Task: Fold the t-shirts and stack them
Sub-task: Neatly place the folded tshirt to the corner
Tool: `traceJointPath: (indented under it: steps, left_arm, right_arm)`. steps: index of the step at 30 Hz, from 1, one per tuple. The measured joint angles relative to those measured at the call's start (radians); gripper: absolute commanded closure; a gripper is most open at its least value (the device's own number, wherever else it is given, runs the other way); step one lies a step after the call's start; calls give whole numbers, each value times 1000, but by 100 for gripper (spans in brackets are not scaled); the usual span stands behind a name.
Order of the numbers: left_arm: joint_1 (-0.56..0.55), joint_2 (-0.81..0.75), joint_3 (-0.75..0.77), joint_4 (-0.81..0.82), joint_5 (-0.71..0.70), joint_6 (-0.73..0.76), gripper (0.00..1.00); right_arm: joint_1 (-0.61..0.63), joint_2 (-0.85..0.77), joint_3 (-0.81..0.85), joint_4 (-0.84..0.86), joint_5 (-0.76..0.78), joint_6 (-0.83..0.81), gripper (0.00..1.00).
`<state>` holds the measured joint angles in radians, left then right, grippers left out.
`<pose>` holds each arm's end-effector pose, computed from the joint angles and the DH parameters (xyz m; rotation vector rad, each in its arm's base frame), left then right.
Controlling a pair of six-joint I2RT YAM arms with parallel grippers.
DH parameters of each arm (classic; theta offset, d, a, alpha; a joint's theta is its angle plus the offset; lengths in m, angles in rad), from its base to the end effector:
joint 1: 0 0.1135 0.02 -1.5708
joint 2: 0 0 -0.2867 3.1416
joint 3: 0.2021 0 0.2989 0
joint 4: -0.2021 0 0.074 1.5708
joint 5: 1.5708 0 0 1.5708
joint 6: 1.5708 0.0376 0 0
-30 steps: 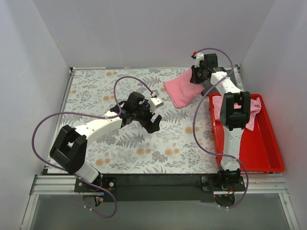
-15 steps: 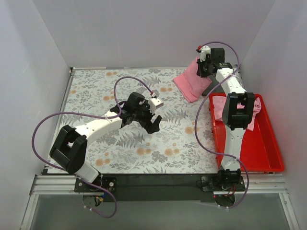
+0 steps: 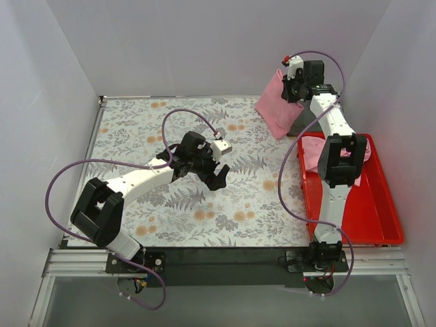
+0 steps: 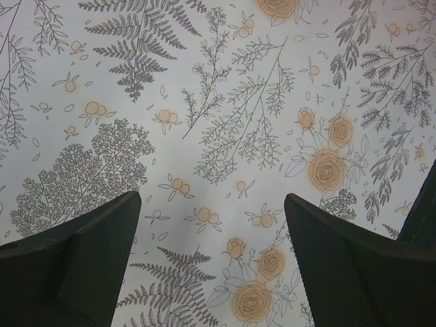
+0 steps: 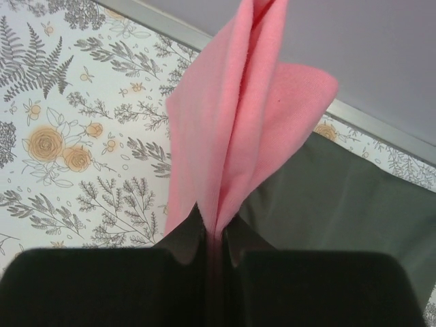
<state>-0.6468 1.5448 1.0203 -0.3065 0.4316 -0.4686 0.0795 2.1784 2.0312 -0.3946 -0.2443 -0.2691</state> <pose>0.2850 -0.2349 0.2255 0.4435 2.5247 -0.9992 0.5742 0.0549 0.3083 -0.5060 2.0361 0.1438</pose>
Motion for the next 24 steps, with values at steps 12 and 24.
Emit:
traceJointPath:
  steps: [12, 24]
  left_arm:
    - [0, 0, 0, -1, 3, 1, 13]
    - [0, 4, 0, -5, 4, 2, 13]
  right_arm:
    - [-8, -24, 35, 0, -13, 29, 99]
    - [-65, -26, 41, 0, -27, 64, 99]
